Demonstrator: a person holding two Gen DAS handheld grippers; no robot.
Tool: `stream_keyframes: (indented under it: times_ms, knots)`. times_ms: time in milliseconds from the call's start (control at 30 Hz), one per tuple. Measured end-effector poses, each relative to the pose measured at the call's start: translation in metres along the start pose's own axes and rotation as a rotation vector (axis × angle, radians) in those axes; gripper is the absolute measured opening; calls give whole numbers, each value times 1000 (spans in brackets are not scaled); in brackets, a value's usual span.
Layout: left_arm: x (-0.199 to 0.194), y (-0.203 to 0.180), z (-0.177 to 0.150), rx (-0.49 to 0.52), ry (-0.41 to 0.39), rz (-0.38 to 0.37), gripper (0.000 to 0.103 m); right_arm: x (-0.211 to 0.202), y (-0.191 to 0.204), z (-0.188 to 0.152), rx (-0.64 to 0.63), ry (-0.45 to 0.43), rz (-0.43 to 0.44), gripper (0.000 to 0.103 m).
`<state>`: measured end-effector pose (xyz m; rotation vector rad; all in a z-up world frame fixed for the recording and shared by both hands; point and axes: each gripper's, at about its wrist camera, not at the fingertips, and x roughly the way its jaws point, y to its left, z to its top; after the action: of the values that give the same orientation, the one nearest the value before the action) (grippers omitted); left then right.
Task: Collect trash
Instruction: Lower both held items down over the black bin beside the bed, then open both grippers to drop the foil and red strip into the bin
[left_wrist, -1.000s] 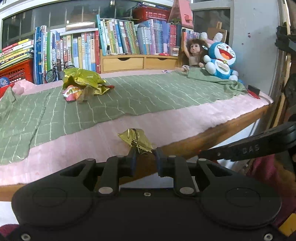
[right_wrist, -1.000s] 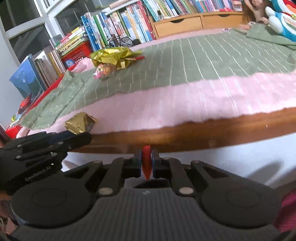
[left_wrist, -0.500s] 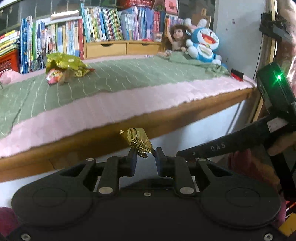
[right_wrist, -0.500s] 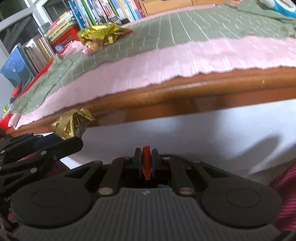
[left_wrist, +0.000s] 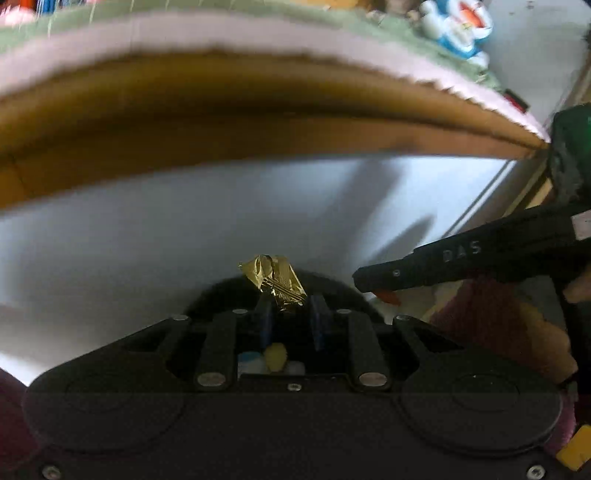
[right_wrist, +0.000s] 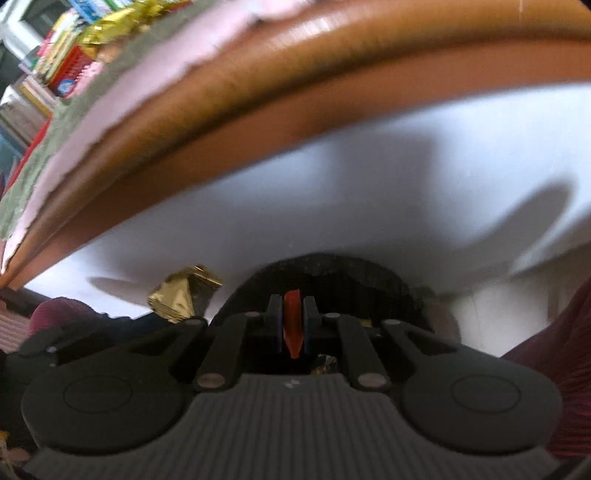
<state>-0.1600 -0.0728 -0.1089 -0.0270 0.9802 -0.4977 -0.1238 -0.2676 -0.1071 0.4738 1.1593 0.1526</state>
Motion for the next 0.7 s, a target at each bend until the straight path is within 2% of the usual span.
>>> stream_keyframes:
  times_ms: [267, 467, 500, 567, 700]
  knots:
    - [46, 17, -5, -65, 93, 13, 20, 34, -11, 0, 53, 48, -34, 14]
    - [55, 20, -4, -78, 113, 11, 24, 41, -17, 1, 77, 53, -53, 21]
    - [54, 18, -5, -78, 114, 14, 27, 41, -17, 1, 78, 51, -55, 27]
    - [55, 19, -4, -80, 116, 16, 40, 39, -15, 0, 81, 44, -58, 37]
    - [57, 12, -4, -77, 114, 22, 49, 39, -16, 1, 75, 32, -62, 51]
